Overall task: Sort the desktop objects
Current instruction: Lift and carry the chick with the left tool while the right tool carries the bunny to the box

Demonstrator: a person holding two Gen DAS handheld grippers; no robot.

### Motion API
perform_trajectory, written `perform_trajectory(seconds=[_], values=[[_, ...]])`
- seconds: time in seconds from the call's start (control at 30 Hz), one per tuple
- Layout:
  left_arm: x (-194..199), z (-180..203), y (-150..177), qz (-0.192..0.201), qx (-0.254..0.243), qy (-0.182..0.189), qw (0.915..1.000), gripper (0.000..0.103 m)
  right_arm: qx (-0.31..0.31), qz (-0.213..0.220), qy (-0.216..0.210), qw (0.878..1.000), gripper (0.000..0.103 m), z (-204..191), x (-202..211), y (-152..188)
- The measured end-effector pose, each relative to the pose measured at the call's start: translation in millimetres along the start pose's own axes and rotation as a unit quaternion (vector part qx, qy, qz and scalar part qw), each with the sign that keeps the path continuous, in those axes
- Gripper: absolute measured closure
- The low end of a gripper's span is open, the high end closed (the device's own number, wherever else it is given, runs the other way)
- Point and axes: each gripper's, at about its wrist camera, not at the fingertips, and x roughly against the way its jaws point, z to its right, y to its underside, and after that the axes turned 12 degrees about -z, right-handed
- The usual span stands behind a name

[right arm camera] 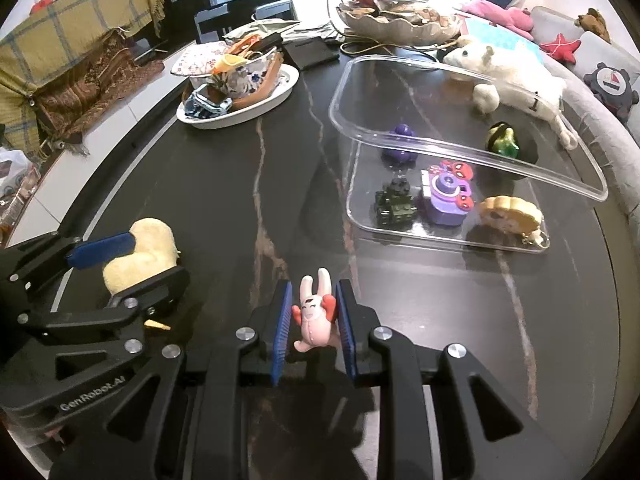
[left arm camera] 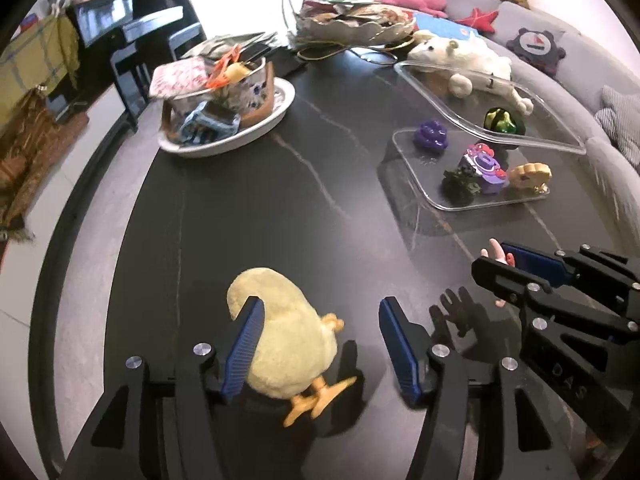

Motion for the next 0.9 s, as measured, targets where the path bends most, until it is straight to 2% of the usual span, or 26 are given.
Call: perform_trajectory(seconds=[0.13,0.3,0.6,0.67,0.9], values=[[-5,-10,6,-0.008,0.022,-0.017,0.9996,0.047,0.007,-0.002,-0.006,1.000,0.083,-5,-1,2],[-11,-17,6,0.006,0.041,-0.023,0.9989,0.047,0.010,-0.003,-0.010,1.000,0.083,-8,-1,2],[-18,-11,7,0.018,0.027,-0.075,0.9966,0.047,0.006,-0.008,-0.013,1.000,0.083,-7,-4,1],[-22,-12,7,0.001,0.030,-0.090,0.9955,0.047,0.007,-0.009,-0.014,1.000,0.083,-7,-5,1],[-26,-28,5,-0.013,0.062,-0.066,0.9958,0.047,0.008,-0.010,-0.014,1.000,0.083,-8,-6,1]])
